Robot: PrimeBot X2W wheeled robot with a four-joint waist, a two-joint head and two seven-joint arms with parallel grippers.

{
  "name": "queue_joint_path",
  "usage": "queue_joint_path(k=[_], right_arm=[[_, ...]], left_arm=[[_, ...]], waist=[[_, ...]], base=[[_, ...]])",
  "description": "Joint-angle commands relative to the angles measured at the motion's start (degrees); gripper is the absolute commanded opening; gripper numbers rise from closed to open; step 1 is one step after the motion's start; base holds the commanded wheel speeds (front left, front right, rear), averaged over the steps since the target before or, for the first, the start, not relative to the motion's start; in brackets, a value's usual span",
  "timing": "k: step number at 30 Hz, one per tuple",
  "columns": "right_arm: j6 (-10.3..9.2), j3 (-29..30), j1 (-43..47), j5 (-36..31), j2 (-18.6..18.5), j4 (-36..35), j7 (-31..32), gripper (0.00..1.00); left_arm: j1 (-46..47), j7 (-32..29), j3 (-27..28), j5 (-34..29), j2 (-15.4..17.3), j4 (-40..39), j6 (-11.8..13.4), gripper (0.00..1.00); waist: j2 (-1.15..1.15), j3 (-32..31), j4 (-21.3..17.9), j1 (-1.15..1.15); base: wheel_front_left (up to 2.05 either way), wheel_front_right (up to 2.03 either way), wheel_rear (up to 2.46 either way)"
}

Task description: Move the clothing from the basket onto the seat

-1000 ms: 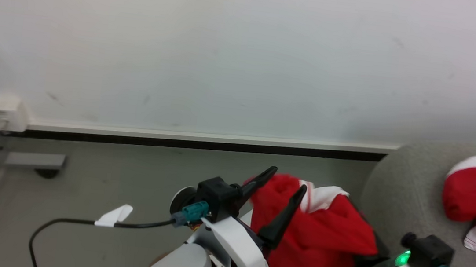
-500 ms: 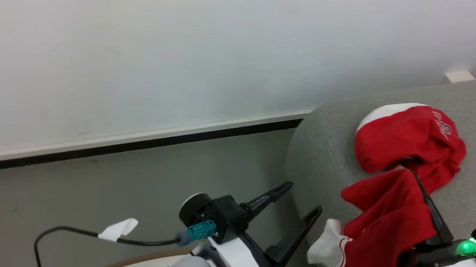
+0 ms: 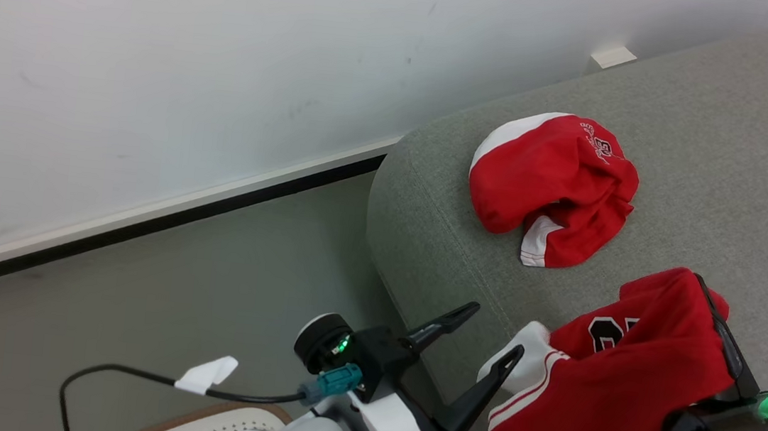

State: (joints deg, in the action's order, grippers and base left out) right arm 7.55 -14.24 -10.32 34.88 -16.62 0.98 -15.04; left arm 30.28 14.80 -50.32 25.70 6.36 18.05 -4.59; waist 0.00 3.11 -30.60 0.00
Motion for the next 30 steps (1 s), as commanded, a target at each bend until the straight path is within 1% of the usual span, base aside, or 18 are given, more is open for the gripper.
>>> queue_joint_path(k=[1,6,10,14,16,18,22,25,26,28,30], right_arm=[[-0.13,0.66,0.51,-0.61,-0.27,-0.91,-0.18,0.0],[-0.13,0.21,-2.18,0.04,-0.4,-1.73,-0.19,0.0],[-0.13,-0.56,-6.9,0.73,-2.19,-0.32,-0.18,0.0],[-0.13,0.37,-15.25,3.37,-6.01,2.08,-0.19,0.0],[-0.13,0.12,-19.91,3.09,-9.19,3.98,-0.19,0.0],[-0.13,-0.23,-24.57,4.74,-11.29,5.37,-0.18,0.0],[-0.13,2.05,-32.67,8.32,-16.56,8.5,-0.18,0.0],[-0.13,3.76,-37.63,10.93,-19.55,11.84,-0.1,0.0],[-0.13,3.76,-37.63,10.93,-19.55,11.84,-0.1,0.0],[-0.13,4.8,-40.29,11.6,-21.43,14.3,-0.1,0.0],[-0.13,5.98,-42.28,12.03,-22.56,16.27,-0.1,0.0]], left_arm=[[0.6,0.3,-0.1,-0.6,0.0,0.66,-0.34,1.0],[1.37,0.32,-0.18,-0.77,-0.16,2.3,-0.85,1.0],[1.97,0.34,-0.01,-0.83,-0.17,3.27,-0.98,1.0],[2.55,0.35,0.72,-1.03,0.52,3.65,-0.38,1.0],[2.87,0.1,0.94,-1.43,1.37,3.67,0.15,1.0],[3.44,-0.45,1.26,-1.86,2.11,3.27,0.87,1.0],[5.77,-2.77,1.44,-2.89,4.02,1.89,1.49,1.0],[7.34,-4.4,1.59,-3.56,5.54,0.74,1.74,1.0],[7.34,-4.4,1.59,-3.56,5.54,0.74,1.74,1.0],[8.1,-5.24,1.7,-3.92,6.36,0.14,2.0,1.0],[8.64,-5.93,1.77,-4.3,7.05,-0.54,2.23,1.0]], waist=[[0.0,0.74,-0.41,0.0],[0.0,2.16,-0.66,0.0],[0.0,3.74,-0.75,0.0],[0.0,6.21,-0.91,0.0],[0.0,7.97,-1.0,0.0],[0.0,10.38,-0.99,0.0],[0.0,17.07,0.32,0.0],[0.0,21.47,1.18,0.0],[0.0,21.47,1.18,0.0],[0.0,23.73,1.72,0.0],[0.0,25.63,2.36,0.0]], base=[[0.0,0.0,0.0],[0.0,0.0,0.0],[0.0,0.0,0.0],[0.0,0.0,0.0],[0.0,0.0,0.0],[0.0,0.0,0.0],[0.0,0.0,0.0],[0.0,0.0,0.0],[0.0,0.0,0.0],[0.0,0.0,0.0],[0.0,0.0,0.0]])
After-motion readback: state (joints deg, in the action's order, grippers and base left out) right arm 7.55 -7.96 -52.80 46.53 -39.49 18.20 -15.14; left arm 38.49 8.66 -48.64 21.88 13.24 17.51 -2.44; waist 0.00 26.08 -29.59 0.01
